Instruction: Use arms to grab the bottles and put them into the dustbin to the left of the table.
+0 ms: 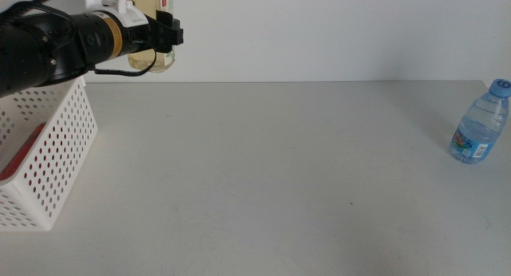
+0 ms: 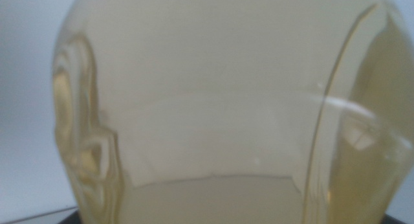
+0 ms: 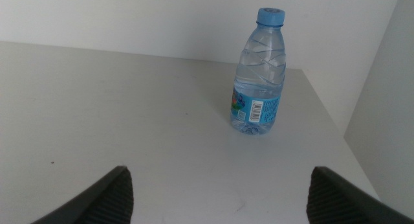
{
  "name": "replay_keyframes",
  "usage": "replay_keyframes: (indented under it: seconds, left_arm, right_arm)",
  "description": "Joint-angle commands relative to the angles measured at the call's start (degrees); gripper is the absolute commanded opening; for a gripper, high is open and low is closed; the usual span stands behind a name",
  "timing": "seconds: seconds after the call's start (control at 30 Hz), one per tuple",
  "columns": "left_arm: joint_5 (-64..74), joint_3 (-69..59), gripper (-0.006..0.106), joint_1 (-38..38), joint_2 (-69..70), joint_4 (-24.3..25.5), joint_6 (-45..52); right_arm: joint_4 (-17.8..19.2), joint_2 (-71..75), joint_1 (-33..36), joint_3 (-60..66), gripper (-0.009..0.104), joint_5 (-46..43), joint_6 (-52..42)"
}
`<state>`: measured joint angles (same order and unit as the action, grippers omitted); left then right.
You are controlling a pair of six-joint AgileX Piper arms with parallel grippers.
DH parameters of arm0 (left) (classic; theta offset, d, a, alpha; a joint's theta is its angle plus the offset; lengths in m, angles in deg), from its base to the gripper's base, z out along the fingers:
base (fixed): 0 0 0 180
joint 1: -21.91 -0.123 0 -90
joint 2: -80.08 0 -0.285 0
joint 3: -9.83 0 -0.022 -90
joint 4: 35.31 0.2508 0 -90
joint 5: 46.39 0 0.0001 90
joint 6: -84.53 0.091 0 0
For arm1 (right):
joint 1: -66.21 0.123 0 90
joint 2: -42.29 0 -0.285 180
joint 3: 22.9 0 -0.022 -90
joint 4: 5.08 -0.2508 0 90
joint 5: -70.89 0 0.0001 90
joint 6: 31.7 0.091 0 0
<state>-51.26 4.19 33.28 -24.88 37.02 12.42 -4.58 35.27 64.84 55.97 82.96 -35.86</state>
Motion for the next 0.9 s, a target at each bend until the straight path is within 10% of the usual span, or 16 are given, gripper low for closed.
replay_keyframes:
  seconds: [0.0, 0.2, 0.6, 0.73, 0.87]
  left_arm:
    - [-2.4, 1.4, -0.002, 0.2, 7.9, 9.6, -12.1]
    - [-6.6, 1.2, -0.002, 0.1, 13.8, 33.7, -37.3]
    - [-15.9, 1.1, -0.002, 0.0, 14.9, 32.9, -43.0]
    - [-19.8, 0.3, -0.002, 0.1, 15.4, 25.5, -37.9]
    - [-11.4, -4.4, -0.002, 1.3, 16.7, 6.0, -23.0]
  right_arm:
    - [0.7, 1.2, -0.3, -0.5, 0.094, -4.2, -0.3]
    - [0.7, 1.2, -0.3, -0.5, 0.094, -4.2, -0.3]
    - [0.7, 1.2, -0.3, -0.5, 0.094, -4.2, -0.3]
    - [0.7, 1.2, -0.3, -0.5, 0.094, -4.2, -0.3]
    - [0.7, 1.2, -0.3, -0.5, 0.094, -4.2, -0.3]
